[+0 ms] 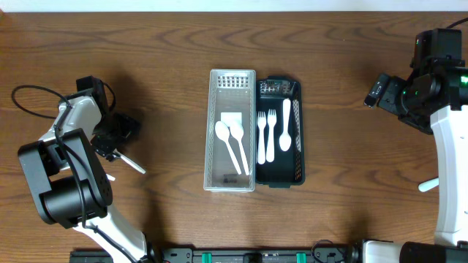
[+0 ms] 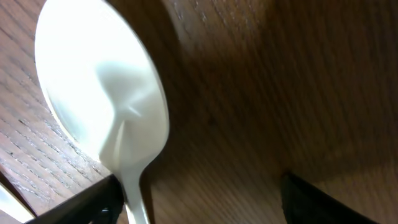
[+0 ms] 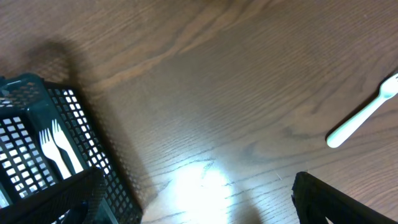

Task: Pack container
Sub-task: 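Return the left gripper left and grasp the third white spoon, then place the third spoon into the clear basket with the left gripper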

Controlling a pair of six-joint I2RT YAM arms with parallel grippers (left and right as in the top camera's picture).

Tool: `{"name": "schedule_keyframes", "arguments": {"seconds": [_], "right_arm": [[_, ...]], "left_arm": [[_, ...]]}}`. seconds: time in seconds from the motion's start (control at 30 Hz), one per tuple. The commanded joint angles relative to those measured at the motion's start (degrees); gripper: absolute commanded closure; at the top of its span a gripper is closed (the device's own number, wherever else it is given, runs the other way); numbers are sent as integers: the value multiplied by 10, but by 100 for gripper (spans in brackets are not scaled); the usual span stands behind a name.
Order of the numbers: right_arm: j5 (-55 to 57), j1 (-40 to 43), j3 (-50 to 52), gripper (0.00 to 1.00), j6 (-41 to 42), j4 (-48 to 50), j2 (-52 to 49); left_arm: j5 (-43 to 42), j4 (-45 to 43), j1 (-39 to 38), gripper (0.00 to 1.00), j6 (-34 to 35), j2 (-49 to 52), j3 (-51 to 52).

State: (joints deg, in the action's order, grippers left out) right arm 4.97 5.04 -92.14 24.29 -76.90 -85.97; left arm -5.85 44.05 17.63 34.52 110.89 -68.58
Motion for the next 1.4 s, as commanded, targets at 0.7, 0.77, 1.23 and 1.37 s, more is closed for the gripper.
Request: {"name": "schedule_keyframes", "arguments": {"seconds": [0.7,0.77,1.23,1.37], "right_arm": [[21,6,0,1,-19,4,1],[21,6,0,1,-21,4,1],[21,6,0,1,-21,9,1],[21,6,0,1,-21,9,1]], "left_arm": [[13,3,3,94,-12,19,23],[13,-1,3,94,-38,18,22],[24,75,-85,94,-183,-122,-45],[24,109,-180,94,-184,-209,-80]]}}
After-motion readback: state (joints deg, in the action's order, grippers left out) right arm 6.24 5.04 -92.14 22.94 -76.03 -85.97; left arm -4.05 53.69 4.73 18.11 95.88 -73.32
